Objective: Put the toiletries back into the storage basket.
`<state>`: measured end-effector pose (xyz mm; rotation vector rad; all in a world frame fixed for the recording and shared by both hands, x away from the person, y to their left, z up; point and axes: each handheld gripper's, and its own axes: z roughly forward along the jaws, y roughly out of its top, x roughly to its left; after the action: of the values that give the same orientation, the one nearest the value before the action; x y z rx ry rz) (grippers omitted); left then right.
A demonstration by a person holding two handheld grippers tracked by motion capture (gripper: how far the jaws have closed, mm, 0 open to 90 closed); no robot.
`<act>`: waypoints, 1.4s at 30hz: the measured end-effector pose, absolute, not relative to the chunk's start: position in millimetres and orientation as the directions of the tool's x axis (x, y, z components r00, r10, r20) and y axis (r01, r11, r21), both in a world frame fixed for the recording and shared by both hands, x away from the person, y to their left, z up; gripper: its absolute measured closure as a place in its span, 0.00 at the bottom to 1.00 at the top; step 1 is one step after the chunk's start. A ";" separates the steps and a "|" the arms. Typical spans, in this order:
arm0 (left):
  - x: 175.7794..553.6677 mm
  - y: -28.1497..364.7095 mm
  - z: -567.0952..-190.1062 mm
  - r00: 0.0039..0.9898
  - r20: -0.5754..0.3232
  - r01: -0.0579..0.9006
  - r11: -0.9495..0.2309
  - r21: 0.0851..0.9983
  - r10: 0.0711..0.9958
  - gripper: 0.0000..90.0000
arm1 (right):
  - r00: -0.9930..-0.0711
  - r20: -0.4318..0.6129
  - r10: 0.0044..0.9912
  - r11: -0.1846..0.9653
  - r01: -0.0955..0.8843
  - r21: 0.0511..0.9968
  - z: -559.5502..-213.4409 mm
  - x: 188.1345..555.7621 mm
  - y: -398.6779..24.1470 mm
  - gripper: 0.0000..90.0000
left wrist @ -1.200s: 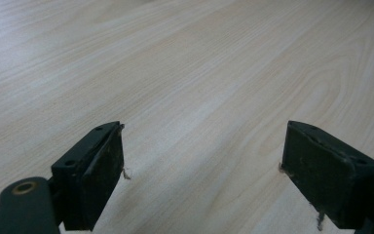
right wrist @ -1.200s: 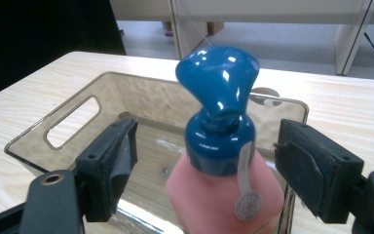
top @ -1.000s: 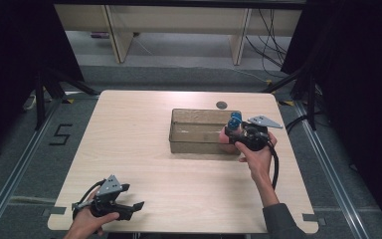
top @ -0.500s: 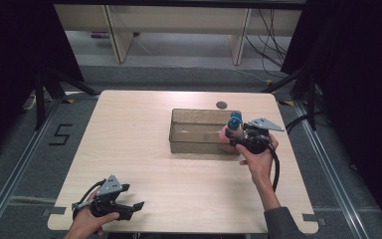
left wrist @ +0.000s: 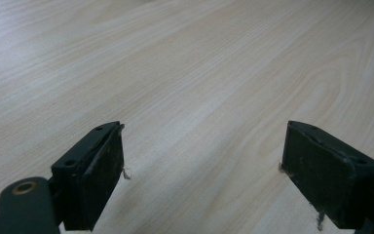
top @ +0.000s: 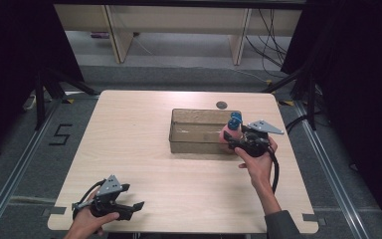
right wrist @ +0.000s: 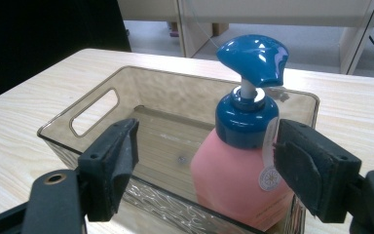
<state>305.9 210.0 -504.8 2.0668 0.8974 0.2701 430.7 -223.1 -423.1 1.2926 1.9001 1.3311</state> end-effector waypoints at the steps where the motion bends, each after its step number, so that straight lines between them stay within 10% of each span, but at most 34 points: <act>1: 305.9 209.9 -504.8 0.719 -0.126 0.501 -0.385 0.775 0.683 0.17 | -0.440 0.140 0.887 0.069 0.427 0.902 -423.0 430.1 -222.3 0.28; 42: 306.0 210.3 -504.4 0.723 -0.127 0.504 -0.392 0.770 0.679 0.17 | -0.485 0.145 0.862 0.087 0.424 0.901 -426.5 413.7 -213.3 0.28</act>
<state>306.0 210.3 -504.4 2.0750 0.8956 0.2622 413.7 -213.3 -426.5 1.2640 1.9461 1.3757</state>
